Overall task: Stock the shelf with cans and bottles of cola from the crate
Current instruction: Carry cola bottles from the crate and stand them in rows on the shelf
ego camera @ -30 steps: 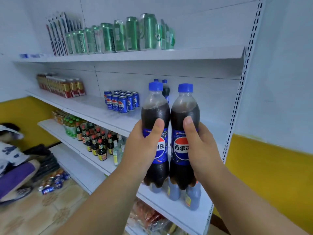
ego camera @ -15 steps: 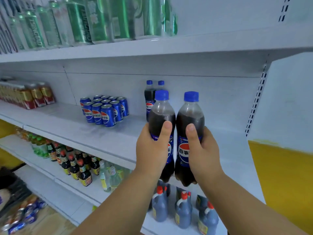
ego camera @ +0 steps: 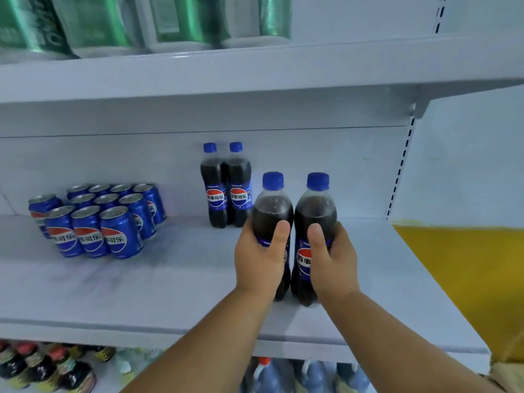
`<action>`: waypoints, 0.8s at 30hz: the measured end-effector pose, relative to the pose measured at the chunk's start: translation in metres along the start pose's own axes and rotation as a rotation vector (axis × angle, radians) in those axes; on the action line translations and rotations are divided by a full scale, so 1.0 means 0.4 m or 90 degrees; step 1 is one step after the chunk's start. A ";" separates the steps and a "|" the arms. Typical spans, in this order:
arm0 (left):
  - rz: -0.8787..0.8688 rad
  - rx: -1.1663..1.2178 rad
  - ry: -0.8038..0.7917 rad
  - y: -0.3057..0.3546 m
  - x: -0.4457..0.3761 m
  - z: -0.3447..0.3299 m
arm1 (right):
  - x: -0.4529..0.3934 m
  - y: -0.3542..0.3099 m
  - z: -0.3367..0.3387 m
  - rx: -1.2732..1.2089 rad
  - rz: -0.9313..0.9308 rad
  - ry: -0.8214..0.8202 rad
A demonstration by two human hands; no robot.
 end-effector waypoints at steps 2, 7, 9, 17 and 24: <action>-0.004 0.002 0.002 -0.016 -0.019 0.000 | -0.010 0.006 -0.011 0.020 0.016 0.001; -0.001 -0.007 -0.016 -0.040 -0.073 -0.009 | -0.054 0.014 -0.036 0.068 0.025 0.009; 0.022 -0.051 -0.063 -0.047 -0.087 -0.011 | -0.061 0.014 -0.039 0.108 0.014 -0.011; -0.022 -0.413 -0.113 -0.092 -0.057 0.063 | -0.011 0.042 -0.008 0.425 0.051 -0.099; -0.029 -0.489 -0.092 -0.109 -0.166 0.008 | -0.118 0.063 -0.058 0.430 0.015 -0.080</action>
Point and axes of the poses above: each hand's wrist, its own x-axis away from the middle knuckle, its own z-axis out of the back of the hand, y = z × x, the point moved 8 cm from there along -x, towards the middle knuckle, and after that the axes turned 4 degrees about z, right-handed, at the moved point
